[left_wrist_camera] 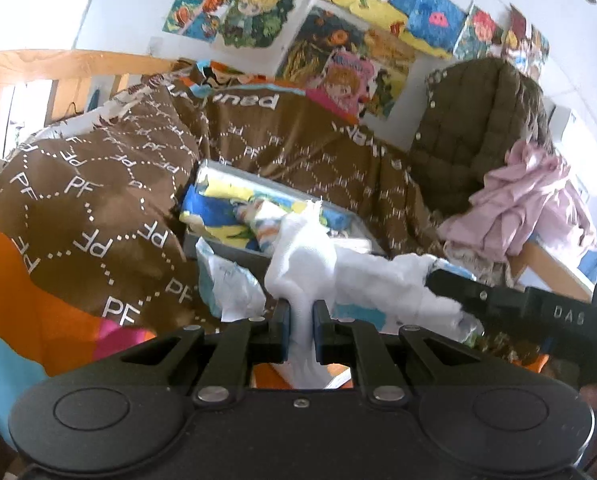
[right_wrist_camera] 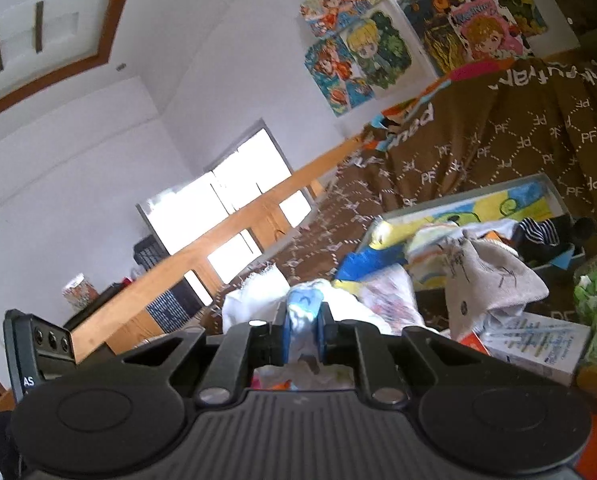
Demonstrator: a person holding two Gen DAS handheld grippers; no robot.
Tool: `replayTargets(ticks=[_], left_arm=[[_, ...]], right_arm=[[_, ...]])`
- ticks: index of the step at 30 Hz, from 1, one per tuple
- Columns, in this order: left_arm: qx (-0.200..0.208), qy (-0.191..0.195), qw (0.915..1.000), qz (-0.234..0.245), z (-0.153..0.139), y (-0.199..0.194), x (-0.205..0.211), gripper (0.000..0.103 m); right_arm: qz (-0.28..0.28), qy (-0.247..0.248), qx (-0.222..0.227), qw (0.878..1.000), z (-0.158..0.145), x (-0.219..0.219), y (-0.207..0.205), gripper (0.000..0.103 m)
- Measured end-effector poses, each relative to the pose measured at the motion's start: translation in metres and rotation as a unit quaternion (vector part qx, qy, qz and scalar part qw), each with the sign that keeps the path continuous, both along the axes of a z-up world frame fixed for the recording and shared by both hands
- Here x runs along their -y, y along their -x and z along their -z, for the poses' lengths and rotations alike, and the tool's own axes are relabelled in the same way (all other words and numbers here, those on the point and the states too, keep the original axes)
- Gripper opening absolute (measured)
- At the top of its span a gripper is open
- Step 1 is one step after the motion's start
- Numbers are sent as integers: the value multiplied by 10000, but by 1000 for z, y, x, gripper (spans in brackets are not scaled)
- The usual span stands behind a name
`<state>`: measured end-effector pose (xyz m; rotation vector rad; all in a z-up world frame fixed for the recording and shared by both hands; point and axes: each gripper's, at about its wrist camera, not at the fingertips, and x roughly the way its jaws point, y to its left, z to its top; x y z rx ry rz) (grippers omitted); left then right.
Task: Organize soft objects
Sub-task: 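Lift and carry the white sock and white cloth toward the grey tray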
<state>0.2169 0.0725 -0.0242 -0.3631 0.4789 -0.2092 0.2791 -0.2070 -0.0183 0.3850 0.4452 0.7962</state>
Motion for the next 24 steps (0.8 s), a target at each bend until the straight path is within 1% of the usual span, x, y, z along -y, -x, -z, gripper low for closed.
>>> replayTargets(ticks=[8, 12, 19, 24], left_arm=[[243, 85, 9996, -88, -11, 9, 2, 12], [375, 8, 9993, -19, -17, 7, 7, 12], [606, -98, 9979, 204, -33, -19, 23, 12], [769, -185, 9966, 249, -44, -50, 34, 12]], right_arm=[[165, -227, 277, 9992, -11, 12, 6, 14], [332, -235, 426, 9983, -16, 18, 4, 14], [532, -5, 692, 9962, -22, 17, -12, 14], [691, 150, 824, 9941, -24, 9, -44, 14]])
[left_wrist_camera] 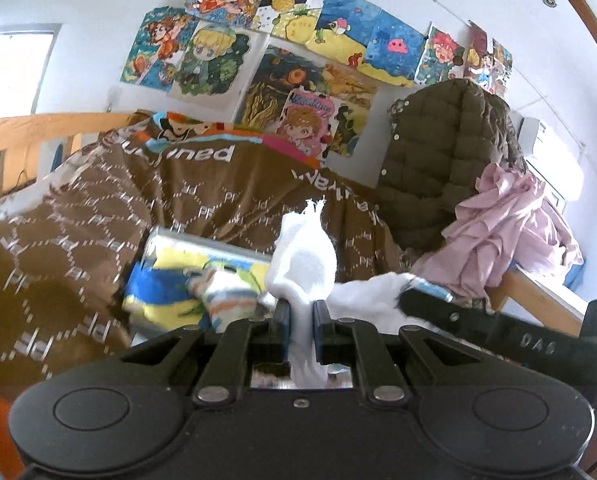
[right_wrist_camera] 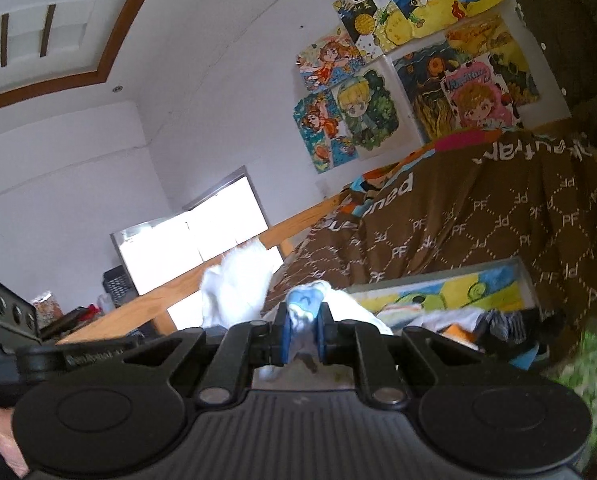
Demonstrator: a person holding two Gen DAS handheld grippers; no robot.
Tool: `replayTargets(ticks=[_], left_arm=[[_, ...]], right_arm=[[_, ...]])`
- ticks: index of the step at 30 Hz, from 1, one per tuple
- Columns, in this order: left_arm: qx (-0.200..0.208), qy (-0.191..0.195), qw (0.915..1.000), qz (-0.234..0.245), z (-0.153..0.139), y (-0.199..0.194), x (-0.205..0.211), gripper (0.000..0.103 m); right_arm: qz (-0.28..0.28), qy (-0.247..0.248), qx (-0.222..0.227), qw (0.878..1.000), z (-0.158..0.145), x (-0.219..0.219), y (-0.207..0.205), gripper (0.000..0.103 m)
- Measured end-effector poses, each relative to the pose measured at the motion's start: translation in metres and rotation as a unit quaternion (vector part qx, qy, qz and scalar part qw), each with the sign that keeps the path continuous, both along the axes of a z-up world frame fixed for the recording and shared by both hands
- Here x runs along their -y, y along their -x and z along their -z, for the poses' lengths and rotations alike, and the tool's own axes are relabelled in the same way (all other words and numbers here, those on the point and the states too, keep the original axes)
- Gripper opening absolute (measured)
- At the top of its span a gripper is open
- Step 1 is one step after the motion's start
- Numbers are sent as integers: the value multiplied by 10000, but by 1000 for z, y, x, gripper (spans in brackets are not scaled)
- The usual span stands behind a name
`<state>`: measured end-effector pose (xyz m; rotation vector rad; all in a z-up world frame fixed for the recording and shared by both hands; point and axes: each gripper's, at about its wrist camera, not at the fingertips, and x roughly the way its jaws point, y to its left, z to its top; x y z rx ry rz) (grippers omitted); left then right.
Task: Organize soft objects
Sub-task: 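Lift and carry the white sock and white cloth toward the grey tray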
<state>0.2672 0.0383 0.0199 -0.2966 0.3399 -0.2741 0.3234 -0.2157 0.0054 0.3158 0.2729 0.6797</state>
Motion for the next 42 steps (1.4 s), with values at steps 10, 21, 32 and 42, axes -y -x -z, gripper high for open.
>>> replayTargets(ticks=[10, 21, 32, 42], left_arm=[[150, -111, 9994, -304, -6, -86, 1, 12], [-304, -66, 9971, -690, 30, -186, -10, 12], [-691, -73, 9958, -601, 46, -248, 15, 12], [-1172, -144, 9920, -451, 61, -276, 40, 12]], right_arm=[[206, -39, 115, 9997, 1, -18, -83, 14], [551, -57, 38, 9985, 28, -18, -157, 14], [948, -366, -565, 9932, 48, 15, -196, 14], [1126, -645, -1116, 9852, 65, 37, -214, 14]])
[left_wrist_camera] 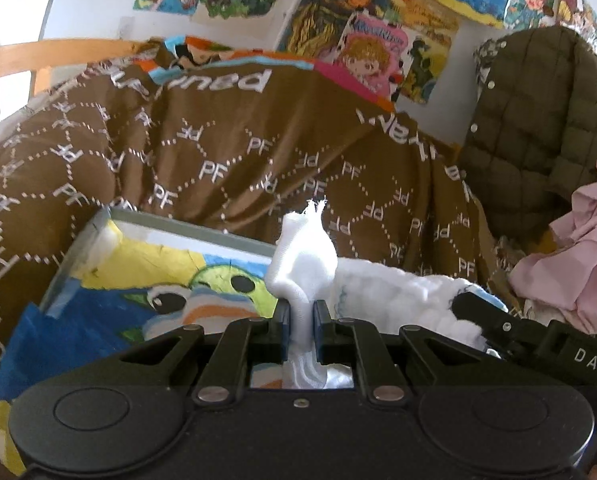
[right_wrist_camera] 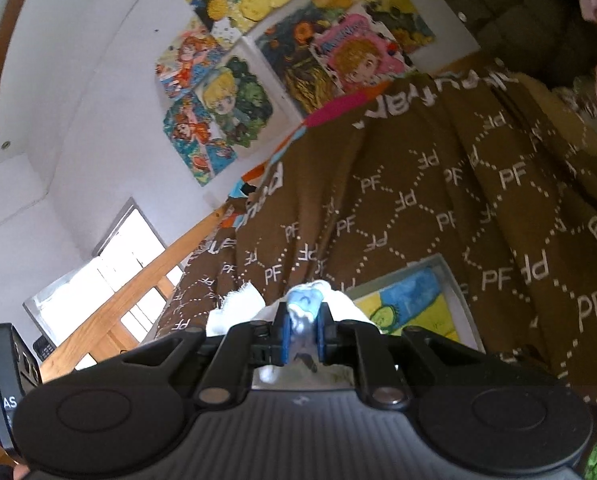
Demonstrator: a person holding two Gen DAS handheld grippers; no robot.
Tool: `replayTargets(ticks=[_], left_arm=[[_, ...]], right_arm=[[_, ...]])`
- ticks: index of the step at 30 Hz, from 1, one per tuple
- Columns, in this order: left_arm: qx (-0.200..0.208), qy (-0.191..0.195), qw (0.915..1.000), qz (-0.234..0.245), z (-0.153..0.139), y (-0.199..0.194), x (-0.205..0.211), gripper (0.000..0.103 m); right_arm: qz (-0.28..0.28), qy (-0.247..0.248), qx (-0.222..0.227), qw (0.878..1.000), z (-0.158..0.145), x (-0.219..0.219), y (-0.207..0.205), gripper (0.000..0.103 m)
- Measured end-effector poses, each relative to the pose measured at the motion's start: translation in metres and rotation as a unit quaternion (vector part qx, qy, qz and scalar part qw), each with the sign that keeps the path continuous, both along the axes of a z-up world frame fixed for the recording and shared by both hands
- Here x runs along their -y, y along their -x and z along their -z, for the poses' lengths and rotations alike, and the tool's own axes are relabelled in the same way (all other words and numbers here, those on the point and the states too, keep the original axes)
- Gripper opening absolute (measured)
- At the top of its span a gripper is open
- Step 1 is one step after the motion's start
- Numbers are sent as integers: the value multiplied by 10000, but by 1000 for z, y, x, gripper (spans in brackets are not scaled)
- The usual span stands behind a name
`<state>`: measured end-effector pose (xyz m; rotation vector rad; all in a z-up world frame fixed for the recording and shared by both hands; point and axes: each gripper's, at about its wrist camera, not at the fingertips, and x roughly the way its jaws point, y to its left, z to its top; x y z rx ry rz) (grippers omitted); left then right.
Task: Organize soft objects
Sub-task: 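Lift and carry the white sock and white cloth toward the grey tray, then lower the white items into the tray and open both grippers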
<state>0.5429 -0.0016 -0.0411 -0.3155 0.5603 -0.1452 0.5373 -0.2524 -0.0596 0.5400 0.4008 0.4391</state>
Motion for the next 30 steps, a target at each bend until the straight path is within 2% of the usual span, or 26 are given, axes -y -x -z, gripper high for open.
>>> replayTargets(ticks=[11, 17, 24, 25, 30], left_arm=[[-430, 33, 9991, -59, 16, -8, 0, 13], [-557, 109, 9983, -128, 23, -5, -3, 14], [-662, -8, 9975, -240, 22, -2, -3, 21], [-663, -11, 9975, -263, 22, -1, -3, 21], [-642, 31, 9972, -386, 14, 8, -6, 35]], right_arm=[[-66, 49, -315, 9995, 9, -5, -6, 16], [-104, 73, -416, 9991, 10, -6, -7, 22], [-161, 105, -554, 9983, 8, -7, -6, 40], [-159, 136, -565, 9982, 7, -8, -5, 45], [-178, 215, -512, 9983, -3, -8, 2, 60]])
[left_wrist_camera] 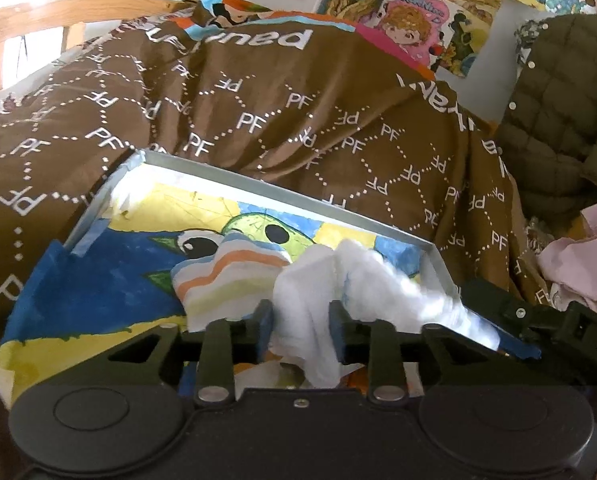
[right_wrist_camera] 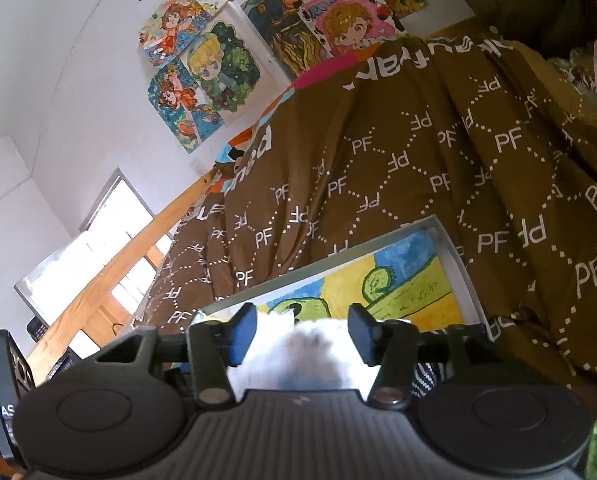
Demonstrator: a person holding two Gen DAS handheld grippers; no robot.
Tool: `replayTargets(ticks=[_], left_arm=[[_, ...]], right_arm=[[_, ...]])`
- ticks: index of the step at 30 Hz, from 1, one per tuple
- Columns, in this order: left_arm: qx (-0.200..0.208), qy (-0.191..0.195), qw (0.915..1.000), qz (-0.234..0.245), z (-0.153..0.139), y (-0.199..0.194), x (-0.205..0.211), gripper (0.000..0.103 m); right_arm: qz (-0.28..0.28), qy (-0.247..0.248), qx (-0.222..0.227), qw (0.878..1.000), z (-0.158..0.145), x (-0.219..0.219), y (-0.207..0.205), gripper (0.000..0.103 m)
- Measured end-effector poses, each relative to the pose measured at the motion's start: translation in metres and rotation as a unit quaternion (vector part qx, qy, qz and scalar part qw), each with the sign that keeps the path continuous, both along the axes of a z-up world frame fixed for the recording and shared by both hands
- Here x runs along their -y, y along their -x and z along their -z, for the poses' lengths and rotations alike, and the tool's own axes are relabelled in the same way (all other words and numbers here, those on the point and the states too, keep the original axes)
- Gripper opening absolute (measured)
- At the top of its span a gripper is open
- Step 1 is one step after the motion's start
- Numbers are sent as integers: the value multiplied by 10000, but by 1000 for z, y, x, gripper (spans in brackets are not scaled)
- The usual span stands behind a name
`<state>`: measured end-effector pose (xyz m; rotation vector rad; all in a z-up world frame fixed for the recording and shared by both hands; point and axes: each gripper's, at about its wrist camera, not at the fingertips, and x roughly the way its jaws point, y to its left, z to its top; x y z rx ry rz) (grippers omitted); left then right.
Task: Organize soft objects
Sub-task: 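Lower the white items into the tray and open both grippers, then move both grippers back toward the pile of boxes and cloths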
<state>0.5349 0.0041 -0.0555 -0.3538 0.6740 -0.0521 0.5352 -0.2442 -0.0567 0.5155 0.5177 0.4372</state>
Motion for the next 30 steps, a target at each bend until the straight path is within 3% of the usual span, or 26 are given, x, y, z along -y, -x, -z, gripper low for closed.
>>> replayTargets(ticks=[11, 16, 30], left_arm=[[383, 2, 9989, -267, -37, 48, -9, 70], [732, -154, 9968, -298, -67, 76, -7, 77], [1720, -376, 9841, -226, -143, 180, -2, 97]], right_arm=[[93, 289, 532, 9981, -49, 7, 39, 91], [165, 416, 870, 9952, -77, 11, 70, 100], [467, 810, 1732, 9804, -140, 22, 168, 103]])
